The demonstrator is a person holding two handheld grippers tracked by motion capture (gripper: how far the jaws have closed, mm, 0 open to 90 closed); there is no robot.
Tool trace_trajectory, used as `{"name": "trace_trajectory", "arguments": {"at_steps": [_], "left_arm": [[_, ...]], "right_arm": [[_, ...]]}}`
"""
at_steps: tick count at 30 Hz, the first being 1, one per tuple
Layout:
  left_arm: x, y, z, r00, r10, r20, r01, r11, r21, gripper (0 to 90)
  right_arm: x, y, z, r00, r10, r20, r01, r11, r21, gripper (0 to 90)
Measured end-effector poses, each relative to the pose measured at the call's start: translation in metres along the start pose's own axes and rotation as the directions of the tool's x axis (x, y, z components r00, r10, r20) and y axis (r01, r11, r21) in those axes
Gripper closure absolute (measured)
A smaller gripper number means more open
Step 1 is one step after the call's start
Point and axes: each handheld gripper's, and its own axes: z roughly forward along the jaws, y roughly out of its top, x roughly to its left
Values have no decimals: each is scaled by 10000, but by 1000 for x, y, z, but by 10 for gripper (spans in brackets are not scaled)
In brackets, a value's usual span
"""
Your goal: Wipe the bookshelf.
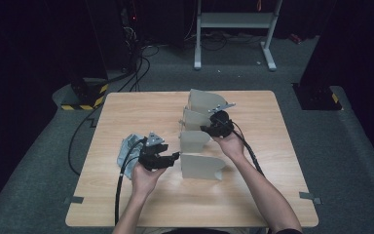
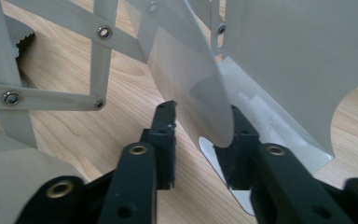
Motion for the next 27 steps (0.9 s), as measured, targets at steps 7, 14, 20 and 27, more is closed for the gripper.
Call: {"name": "trace_trajectory", "arguments": {"at_steps": [7,14,20,27], "left_arm": [[-5,-1,0,9998,112,160,-113,9999,45,406],[-11,-1,2,9990,266,368,-270,9996,89,407],[-11,-2,3,9988,316,381,-317,9995,22,381],[1,-14,-5,10000,-33,69,33,10000,15,340]], "right_arm": [[-2,-9,-7,9999,-87,108,87,10000,-13,599],[-8,-31,-16,9997,42,240,-40,10000,-54,595],[-10,-58,-16,9984,6,557,-8,10000,20,595],[-6,-83,-5,9960,-170,875,129,9988,474,588]]}}
